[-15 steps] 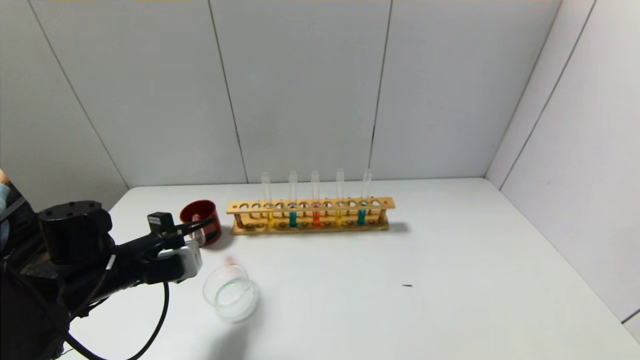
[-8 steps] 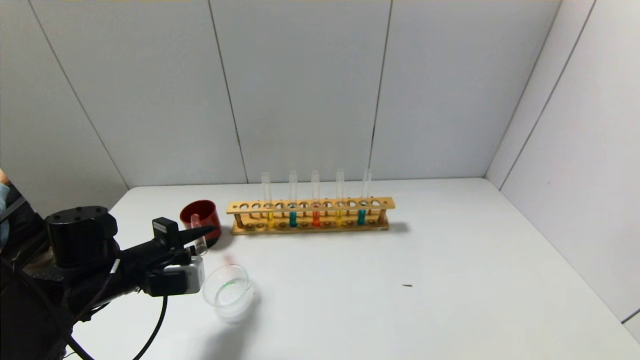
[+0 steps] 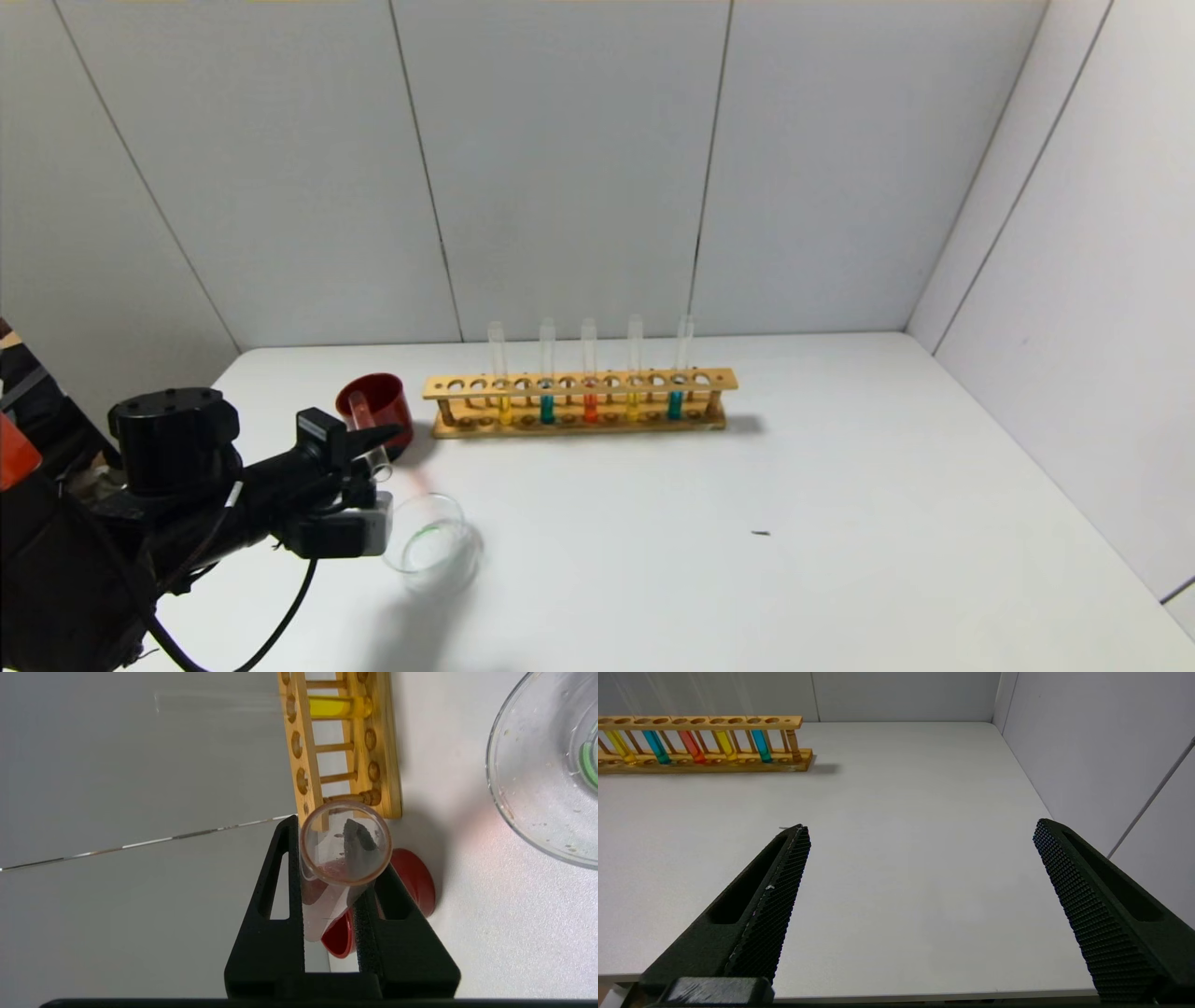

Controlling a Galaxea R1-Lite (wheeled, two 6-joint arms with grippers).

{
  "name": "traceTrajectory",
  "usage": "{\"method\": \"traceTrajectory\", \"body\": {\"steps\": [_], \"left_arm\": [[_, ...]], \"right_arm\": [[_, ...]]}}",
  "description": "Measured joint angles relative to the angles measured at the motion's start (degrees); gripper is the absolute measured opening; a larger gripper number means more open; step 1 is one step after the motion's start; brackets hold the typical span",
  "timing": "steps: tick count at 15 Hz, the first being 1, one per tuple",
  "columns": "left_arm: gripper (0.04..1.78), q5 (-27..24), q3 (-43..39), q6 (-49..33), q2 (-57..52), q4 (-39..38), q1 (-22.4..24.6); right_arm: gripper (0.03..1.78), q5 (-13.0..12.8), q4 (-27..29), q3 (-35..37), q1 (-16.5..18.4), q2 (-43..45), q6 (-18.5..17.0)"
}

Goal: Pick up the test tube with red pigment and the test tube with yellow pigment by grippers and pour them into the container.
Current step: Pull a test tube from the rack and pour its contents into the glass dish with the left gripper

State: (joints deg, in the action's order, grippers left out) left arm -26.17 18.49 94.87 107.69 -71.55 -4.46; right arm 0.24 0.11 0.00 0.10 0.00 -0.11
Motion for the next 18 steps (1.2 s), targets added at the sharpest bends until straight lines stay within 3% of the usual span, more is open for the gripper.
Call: {"method": "traceTrajectory", "body": {"steps": [4, 18], "left_arm": [[0.34, 3.0, -0.2, 4.6, 0.3, -0.1, -0.3], [0.34, 2.8, -0.6, 10.1, 1.9, -3.0, -0.4]], "right_arm": [[1.75, 0.0, 0.0, 0.0, 0.0, 0.0, 0.0], [1.75, 0.0, 0.0, 0.0, 0.0, 0.0, 0.0]]}}
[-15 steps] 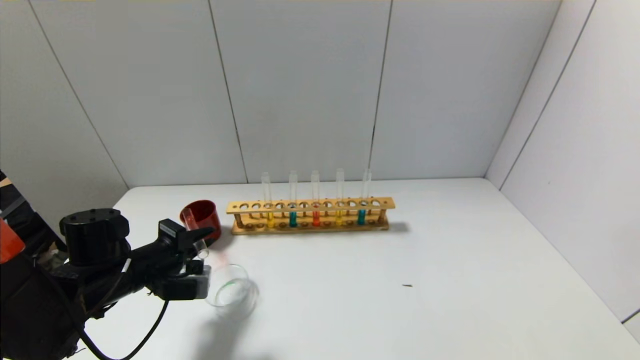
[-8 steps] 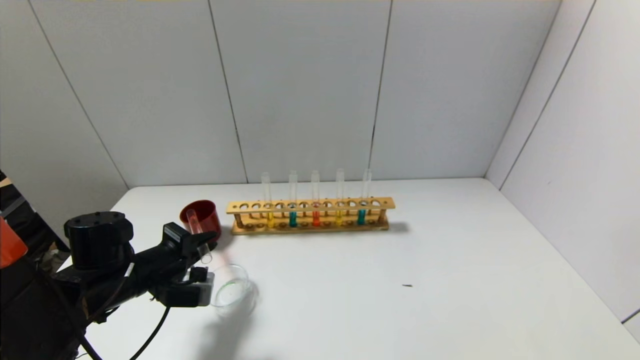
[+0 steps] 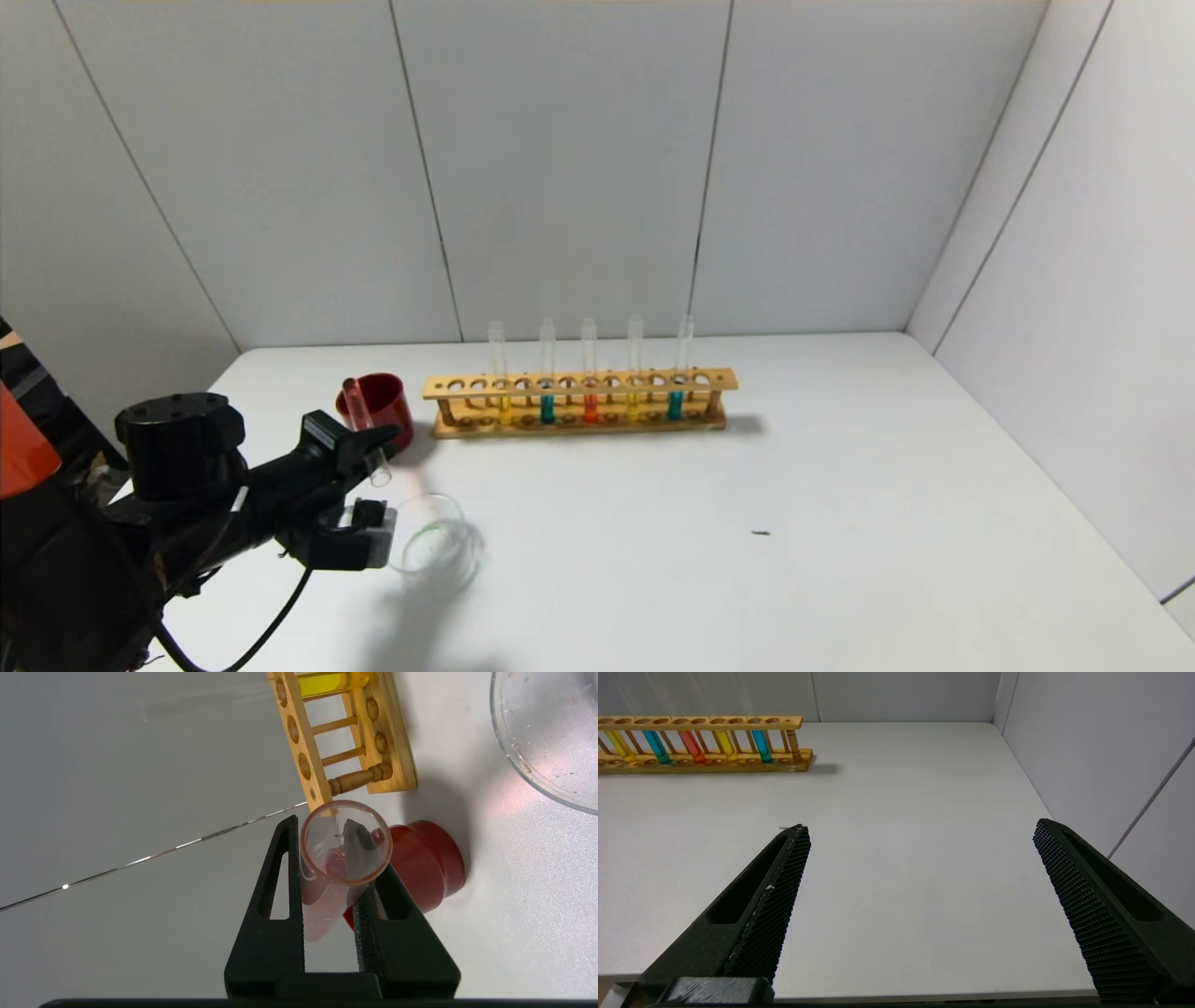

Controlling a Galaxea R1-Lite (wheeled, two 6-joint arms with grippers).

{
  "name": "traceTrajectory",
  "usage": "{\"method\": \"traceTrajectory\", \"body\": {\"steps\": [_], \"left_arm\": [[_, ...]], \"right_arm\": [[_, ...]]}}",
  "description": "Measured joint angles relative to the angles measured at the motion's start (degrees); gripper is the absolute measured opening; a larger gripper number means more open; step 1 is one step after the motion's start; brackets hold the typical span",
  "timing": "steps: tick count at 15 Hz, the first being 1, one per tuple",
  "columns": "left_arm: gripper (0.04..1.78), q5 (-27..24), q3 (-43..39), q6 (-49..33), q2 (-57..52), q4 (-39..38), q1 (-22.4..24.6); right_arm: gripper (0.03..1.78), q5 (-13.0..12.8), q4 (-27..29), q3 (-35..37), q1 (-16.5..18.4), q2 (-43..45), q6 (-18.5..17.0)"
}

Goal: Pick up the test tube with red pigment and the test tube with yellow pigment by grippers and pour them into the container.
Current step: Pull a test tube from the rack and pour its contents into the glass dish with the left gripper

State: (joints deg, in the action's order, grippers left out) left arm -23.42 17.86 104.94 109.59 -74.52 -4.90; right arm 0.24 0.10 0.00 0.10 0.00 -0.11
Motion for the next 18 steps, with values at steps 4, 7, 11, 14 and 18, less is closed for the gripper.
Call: {"method": "traceTrajectory", "body": {"steps": [4, 7, 11, 14, 18], "left_arm": [[0.34, 1.3, 0.4, 0.9, 1.8, -1.6, -1.8], [0.34, 2.0, 0.4, 1.1, 2.2, -2.7, -2.1], [0.34, 2.3, 0.4, 1.2, 2.3, -2.8, -2.1], [0.34, 2.3, 0.4, 2.7, 2.2, -2.9, -2.1], [0.34, 2.3, 0.5, 4.4, 2.4, -2.8, -2.1]], "right_arm": [[1.75, 0.0, 0.0, 0.0, 0.0, 0.0, 0.0], [1.75, 0.0, 0.0, 0.0, 0.0, 0.0, 0.0], [1.75, 0.0, 0.0, 0.0, 0.0, 0.0, 0.0], [1.75, 0.0, 0.0, 0.0, 0.0, 0.0, 0.0], [1.75, 0.0, 0.0, 0.0, 0.0, 0.0, 0.0]]}}
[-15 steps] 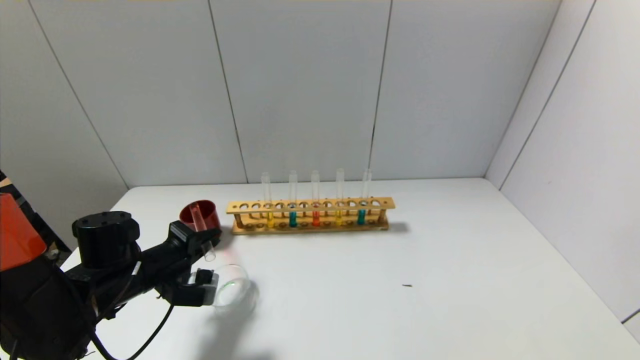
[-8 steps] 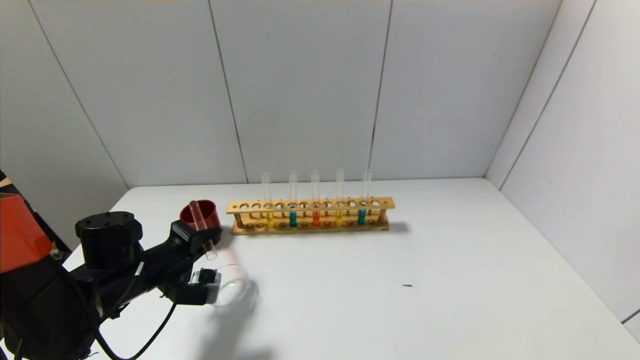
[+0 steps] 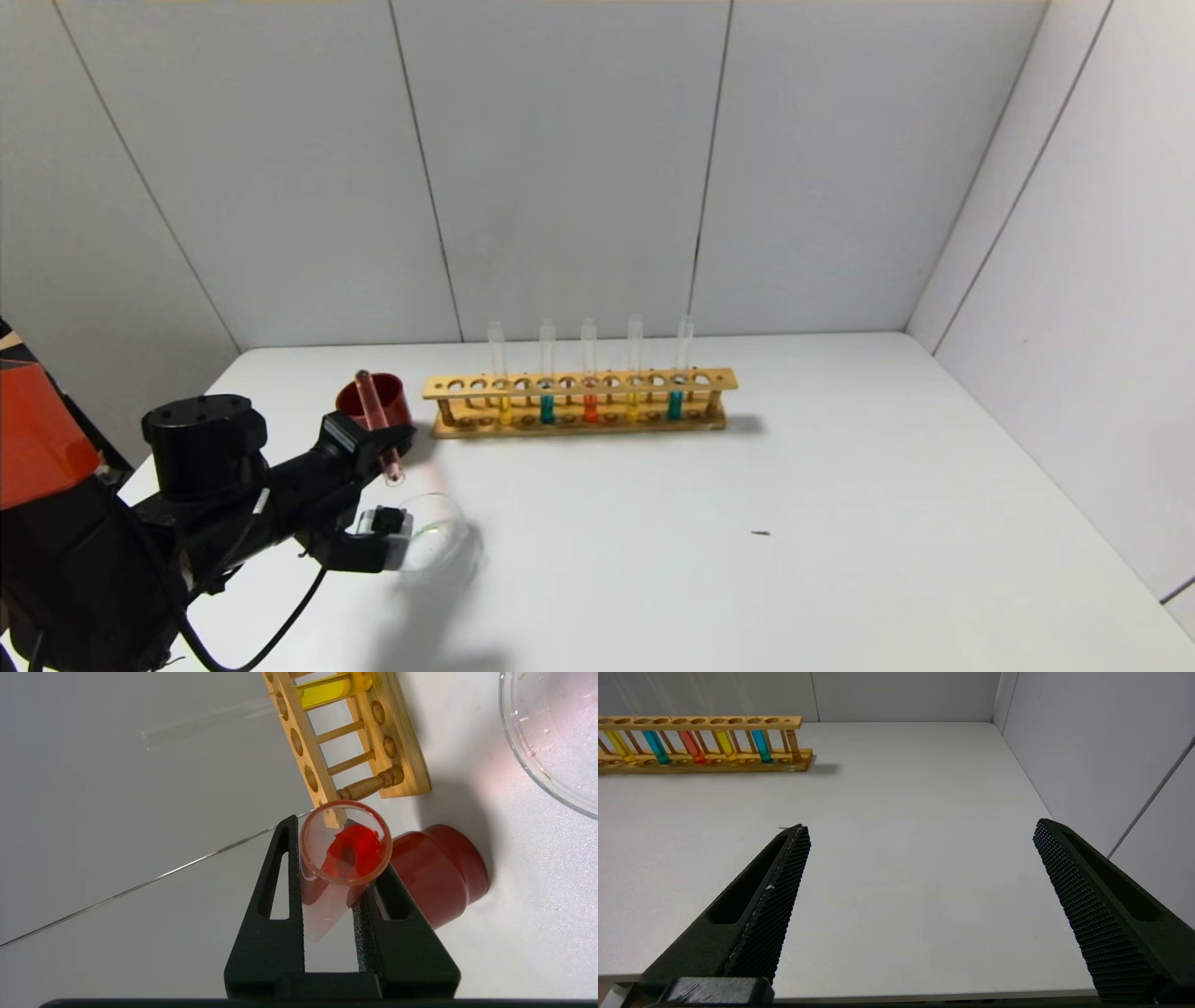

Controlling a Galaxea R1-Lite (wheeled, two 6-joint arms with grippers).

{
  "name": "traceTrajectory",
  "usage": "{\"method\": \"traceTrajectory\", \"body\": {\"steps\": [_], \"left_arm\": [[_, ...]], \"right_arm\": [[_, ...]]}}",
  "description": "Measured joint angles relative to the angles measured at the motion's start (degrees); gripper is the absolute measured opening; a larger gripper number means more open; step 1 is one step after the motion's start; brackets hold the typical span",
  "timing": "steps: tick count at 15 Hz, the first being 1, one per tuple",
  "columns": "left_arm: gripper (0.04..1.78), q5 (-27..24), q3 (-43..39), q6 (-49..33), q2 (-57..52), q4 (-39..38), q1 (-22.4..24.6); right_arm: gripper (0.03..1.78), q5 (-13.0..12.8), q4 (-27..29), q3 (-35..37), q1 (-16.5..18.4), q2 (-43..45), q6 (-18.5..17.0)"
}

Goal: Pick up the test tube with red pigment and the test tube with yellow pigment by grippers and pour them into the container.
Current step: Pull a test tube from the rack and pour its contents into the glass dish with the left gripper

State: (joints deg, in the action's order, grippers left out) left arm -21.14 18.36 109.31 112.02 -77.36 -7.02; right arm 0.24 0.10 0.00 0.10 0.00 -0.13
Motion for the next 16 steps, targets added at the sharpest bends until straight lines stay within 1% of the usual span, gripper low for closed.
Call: {"method": "traceTrajectory", "body": {"steps": [3, 7, 16], "left_arm": [[0.34, -0.8, 0.3, 1.7, 0.0, 0.1, 0.1], [0.34, -3.7, 1.4, 3.0, -0.2, 0.2, 0.8], [0.34, -3.8, 2.3, 3.2, 0.6, 0.0, 1.4]], "right_arm": [[1.75, 0.0, 0.0, 0.0, 0.0, 0.0, 0.0], [1.75, 0.0, 0.0, 0.0, 0.0, 0.0, 0.0], [1.75, 0.0, 0.0, 0.0, 0.0, 0.0, 0.0]]}}
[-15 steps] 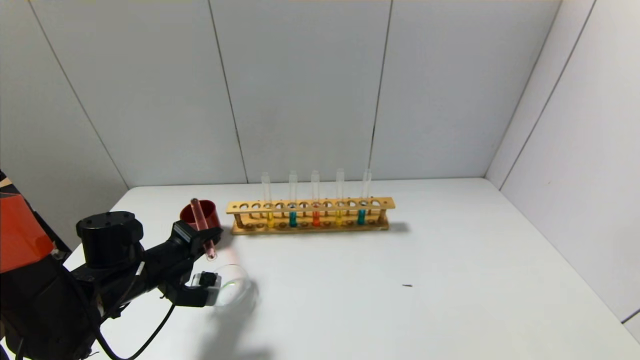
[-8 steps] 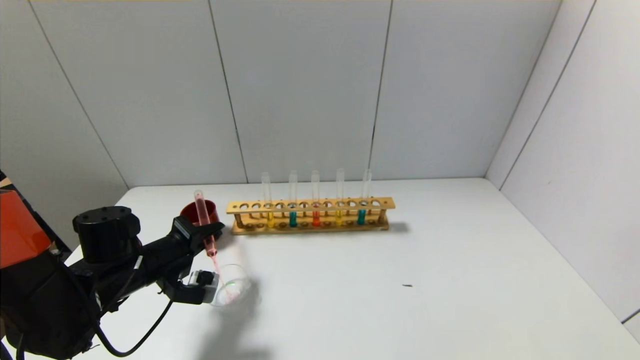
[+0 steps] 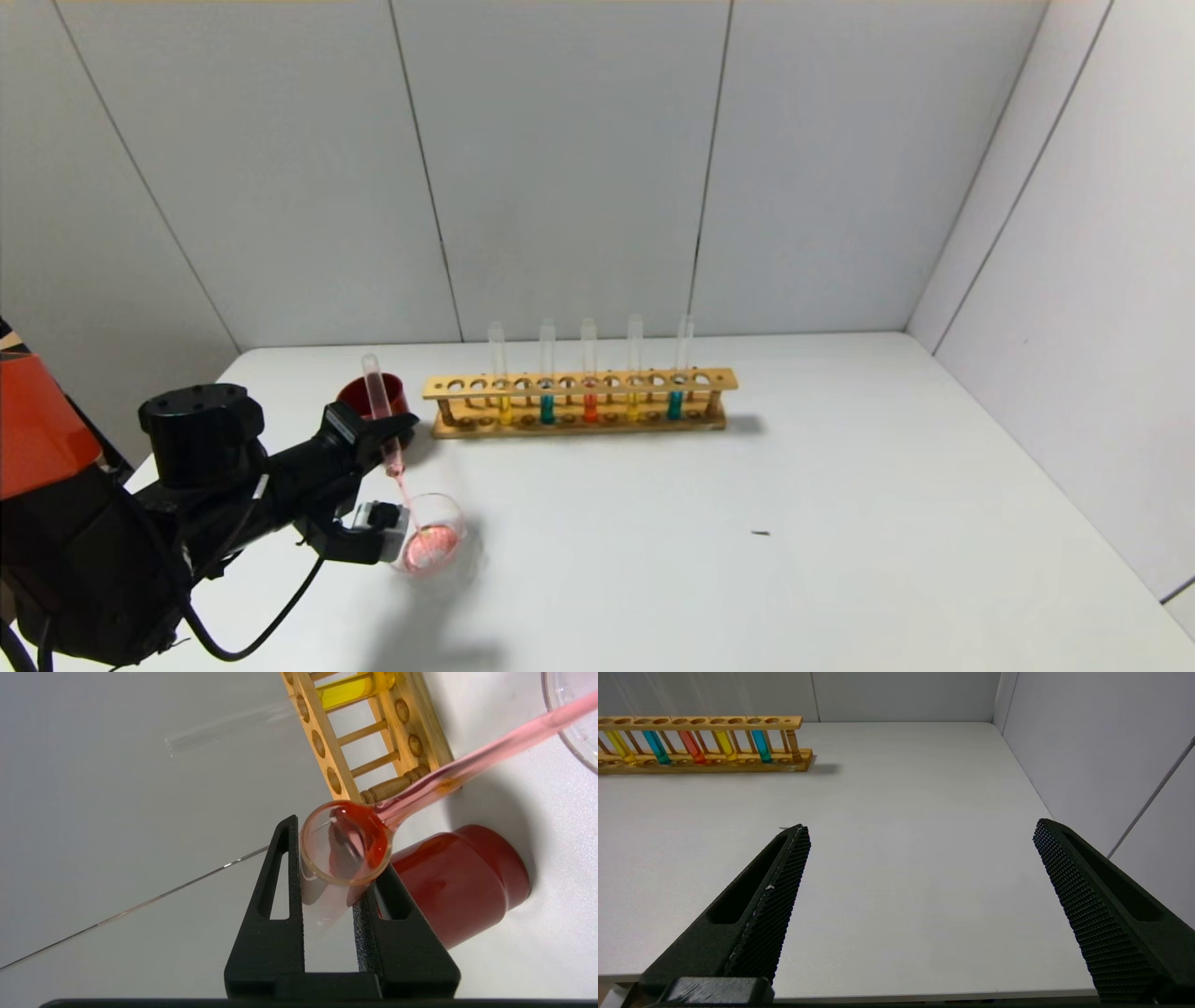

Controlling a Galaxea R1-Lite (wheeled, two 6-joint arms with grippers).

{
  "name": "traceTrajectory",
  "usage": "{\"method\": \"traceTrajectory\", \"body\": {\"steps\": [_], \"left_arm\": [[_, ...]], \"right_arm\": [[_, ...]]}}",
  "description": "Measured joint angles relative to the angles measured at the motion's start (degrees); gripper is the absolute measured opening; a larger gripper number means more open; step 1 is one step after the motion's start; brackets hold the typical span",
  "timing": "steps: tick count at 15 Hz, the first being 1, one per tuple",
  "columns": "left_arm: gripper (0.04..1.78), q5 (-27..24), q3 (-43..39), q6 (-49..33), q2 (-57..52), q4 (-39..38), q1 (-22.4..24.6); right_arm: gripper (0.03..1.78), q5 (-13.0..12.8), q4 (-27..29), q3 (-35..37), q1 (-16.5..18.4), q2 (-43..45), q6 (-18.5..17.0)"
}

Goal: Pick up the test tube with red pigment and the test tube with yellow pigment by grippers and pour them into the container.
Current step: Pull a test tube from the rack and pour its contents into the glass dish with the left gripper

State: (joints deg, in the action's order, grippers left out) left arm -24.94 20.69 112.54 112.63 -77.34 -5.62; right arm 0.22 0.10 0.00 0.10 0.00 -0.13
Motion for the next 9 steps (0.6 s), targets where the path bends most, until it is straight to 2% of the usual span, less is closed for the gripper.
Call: {"method": "traceTrajectory", "body": {"steps": [9], "left_arm": [[0.34, 0.0, -0.4, 3.1, 0.5, -3.6, 0.3]], "right_arm": [[1.75, 0.0, 0.0, 0.0, 0.0, 0.0, 0.0]]}}
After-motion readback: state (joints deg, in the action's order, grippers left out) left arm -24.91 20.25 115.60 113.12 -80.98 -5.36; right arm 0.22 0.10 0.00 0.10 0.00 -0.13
